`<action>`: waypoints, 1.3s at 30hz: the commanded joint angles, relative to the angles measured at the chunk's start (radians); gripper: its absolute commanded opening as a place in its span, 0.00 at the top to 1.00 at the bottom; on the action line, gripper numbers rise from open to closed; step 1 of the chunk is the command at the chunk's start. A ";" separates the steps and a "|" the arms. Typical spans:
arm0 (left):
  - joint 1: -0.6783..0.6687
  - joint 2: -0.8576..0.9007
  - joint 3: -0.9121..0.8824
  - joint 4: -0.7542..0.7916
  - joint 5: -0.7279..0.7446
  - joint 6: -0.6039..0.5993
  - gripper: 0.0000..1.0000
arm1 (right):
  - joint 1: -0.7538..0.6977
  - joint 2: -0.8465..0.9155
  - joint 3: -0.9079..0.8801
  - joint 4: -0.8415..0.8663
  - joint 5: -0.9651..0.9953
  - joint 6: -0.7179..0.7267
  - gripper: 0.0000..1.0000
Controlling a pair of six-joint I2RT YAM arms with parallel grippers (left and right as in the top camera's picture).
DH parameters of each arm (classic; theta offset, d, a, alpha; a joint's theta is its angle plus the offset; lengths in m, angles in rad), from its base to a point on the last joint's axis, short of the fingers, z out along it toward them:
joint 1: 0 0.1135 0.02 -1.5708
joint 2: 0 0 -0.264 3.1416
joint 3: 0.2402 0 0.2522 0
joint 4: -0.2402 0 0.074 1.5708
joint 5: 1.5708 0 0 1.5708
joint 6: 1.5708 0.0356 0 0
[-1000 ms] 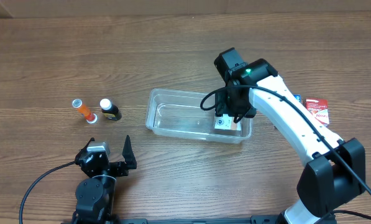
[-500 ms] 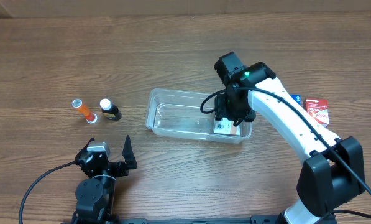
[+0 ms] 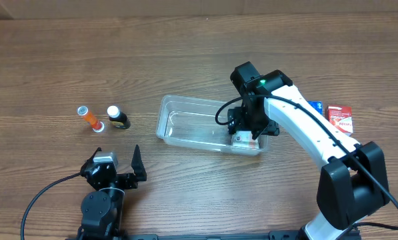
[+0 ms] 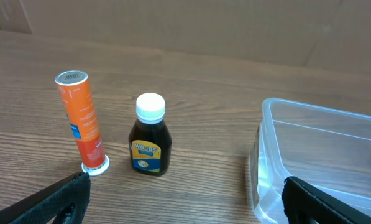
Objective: Pack container
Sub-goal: 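Lower the Hansaplast box into the container's right end and release, then move the right gripper back and grasp the blue cough box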
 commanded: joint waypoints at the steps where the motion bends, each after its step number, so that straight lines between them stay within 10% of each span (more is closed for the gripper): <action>1: 0.005 -0.011 -0.003 0.003 0.000 0.019 0.00 | -0.005 0.005 0.066 -0.004 0.069 -0.021 0.11; 10: 0.005 -0.011 -0.003 0.003 0.000 0.019 0.00 | -0.014 0.005 0.384 -0.164 0.180 -0.024 0.17; 16: 0.005 -0.011 -0.003 0.003 0.000 0.019 0.00 | -0.153 0.005 0.520 -0.241 0.192 -0.024 0.01; 28: 0.005 -0.011 -0.003 0.003 0.000 0.019 0.00 | -0.544 0.072 0.207 -0.016 0.068 -0.261 0.00; 39: 0.005 -0.011 -0.003 0.003 0.000 0.019 0.00 | -0.560 0.144 -0.017 0.130 0.026 -0.362 0.00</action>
